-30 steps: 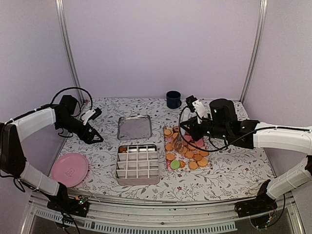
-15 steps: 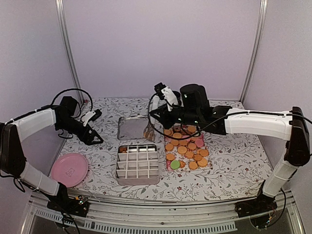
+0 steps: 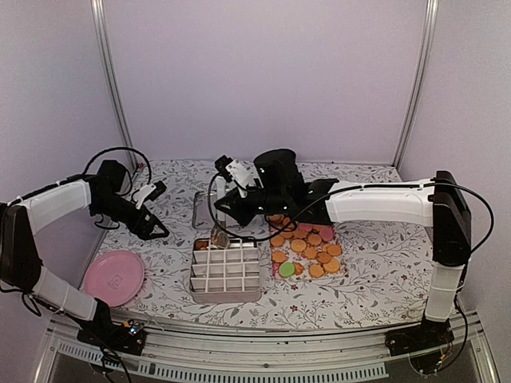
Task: Pack the cookies
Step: Place the fake cookies in the empty pocket of the box.
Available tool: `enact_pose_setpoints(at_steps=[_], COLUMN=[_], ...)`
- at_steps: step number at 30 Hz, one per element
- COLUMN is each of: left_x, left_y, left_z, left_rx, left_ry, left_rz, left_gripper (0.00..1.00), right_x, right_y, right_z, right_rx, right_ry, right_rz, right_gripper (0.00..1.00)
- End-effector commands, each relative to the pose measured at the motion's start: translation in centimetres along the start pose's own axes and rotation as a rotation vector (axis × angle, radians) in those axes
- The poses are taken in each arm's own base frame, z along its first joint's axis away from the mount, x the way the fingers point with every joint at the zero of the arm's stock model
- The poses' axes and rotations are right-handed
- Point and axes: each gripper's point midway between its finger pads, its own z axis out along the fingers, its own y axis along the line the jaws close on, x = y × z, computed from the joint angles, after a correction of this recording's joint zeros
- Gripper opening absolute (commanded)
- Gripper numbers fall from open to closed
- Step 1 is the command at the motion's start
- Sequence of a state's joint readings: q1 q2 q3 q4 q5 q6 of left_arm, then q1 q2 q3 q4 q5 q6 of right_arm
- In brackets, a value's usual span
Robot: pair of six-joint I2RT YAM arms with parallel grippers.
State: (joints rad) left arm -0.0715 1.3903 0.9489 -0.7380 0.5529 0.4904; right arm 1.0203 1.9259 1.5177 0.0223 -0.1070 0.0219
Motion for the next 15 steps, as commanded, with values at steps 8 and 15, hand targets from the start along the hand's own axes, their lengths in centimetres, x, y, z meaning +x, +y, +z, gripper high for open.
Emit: enact_pose_setpoints(at_steps=[8,15], left_x=[-0.4,-0.5], left_y=[-0.3,-0.4], left_z=[-0.8,-0.8], left_rx=[-0.003,0.001], left_ry=[-0.041,-0.044], left_rz=[0.025,0.020], left_gripper=[0.90,0.90], right_x=[-1.4,-2.5], right_y=[0.6,0.6], right_z=[0.6,-0.1], right_rx=[-0.032,-0.029], right_ry=[-0.034,-0.058], right_rz=[0.002,-0.005], right_gripper=[0.23,0.35])
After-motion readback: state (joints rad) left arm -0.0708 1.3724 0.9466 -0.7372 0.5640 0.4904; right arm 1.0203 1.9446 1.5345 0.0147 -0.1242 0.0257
